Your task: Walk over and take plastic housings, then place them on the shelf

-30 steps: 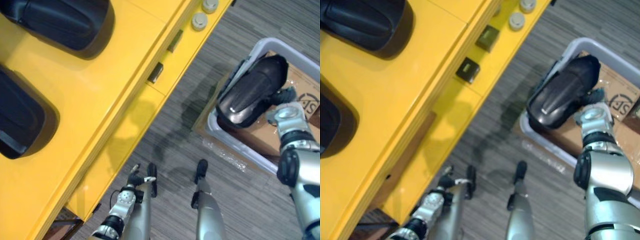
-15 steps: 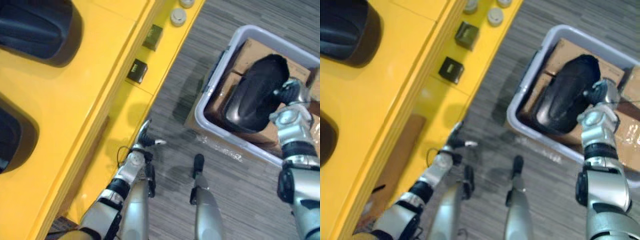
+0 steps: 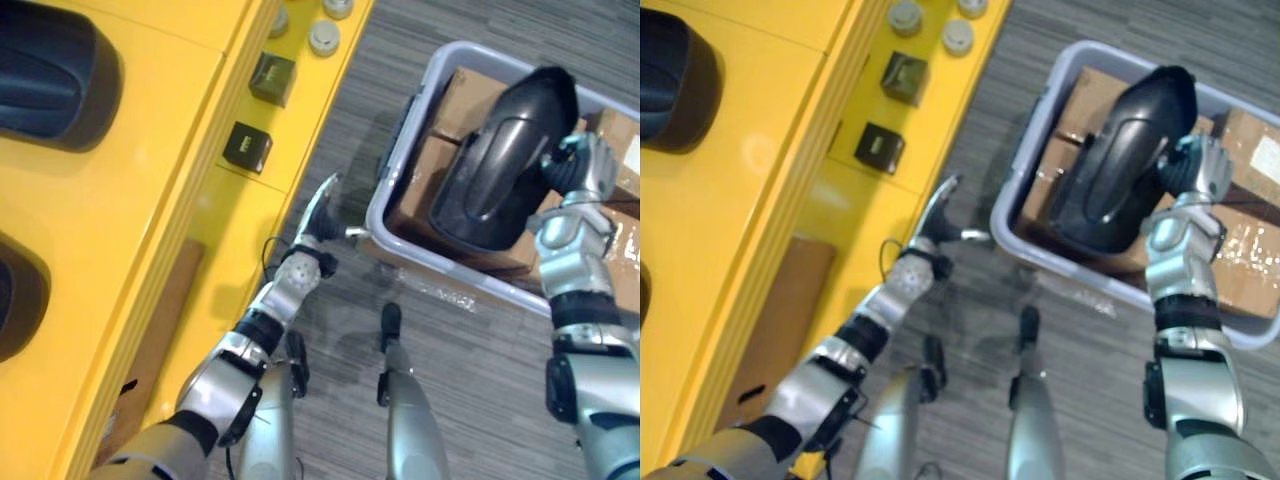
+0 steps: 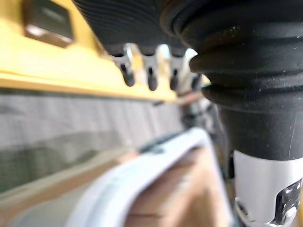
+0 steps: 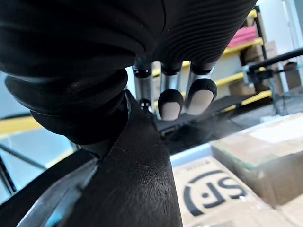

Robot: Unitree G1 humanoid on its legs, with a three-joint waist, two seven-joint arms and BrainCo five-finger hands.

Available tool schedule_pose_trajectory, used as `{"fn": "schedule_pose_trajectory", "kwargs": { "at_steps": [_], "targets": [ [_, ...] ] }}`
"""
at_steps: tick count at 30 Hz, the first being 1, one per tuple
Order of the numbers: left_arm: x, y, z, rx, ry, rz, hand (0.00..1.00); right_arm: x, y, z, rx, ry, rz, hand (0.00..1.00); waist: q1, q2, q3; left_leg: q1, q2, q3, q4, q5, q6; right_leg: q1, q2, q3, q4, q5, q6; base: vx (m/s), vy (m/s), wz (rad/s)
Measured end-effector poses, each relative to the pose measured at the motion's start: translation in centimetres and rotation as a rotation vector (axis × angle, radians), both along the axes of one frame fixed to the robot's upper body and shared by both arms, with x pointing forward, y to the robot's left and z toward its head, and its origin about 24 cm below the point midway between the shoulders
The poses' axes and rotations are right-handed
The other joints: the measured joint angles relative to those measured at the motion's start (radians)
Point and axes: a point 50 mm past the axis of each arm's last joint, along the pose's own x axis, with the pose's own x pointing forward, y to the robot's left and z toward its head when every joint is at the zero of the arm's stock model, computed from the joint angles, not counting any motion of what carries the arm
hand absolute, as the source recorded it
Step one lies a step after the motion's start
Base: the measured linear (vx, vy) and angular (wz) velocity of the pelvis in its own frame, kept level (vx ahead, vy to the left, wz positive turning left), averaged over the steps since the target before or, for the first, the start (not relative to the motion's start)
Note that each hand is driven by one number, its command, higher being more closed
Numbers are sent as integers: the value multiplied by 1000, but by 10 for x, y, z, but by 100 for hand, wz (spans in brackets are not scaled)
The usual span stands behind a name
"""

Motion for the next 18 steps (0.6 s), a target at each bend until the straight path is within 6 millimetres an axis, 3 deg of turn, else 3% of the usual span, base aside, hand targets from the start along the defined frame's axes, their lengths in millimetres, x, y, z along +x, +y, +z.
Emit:
{"fn": "schedule_pose_trajectory", "kwargs": {
  "at_steps": [6,18],
  "targets": [
    [-2,-27,38,-121,-27,-101,0,4,19,3,-86,2,51,100,-5,-10,1,5,3,6,-3,0,0,0,1,6,0,0,1,-44,-44,-3],
    [12,-33,63,-339,128,-201,0,11,61,23,-218,-56,179,100,-35,-69,4,37,19,55,5,-20,-9,0,14,61,0,8,11,-35,-47,-13]
  ]
}}
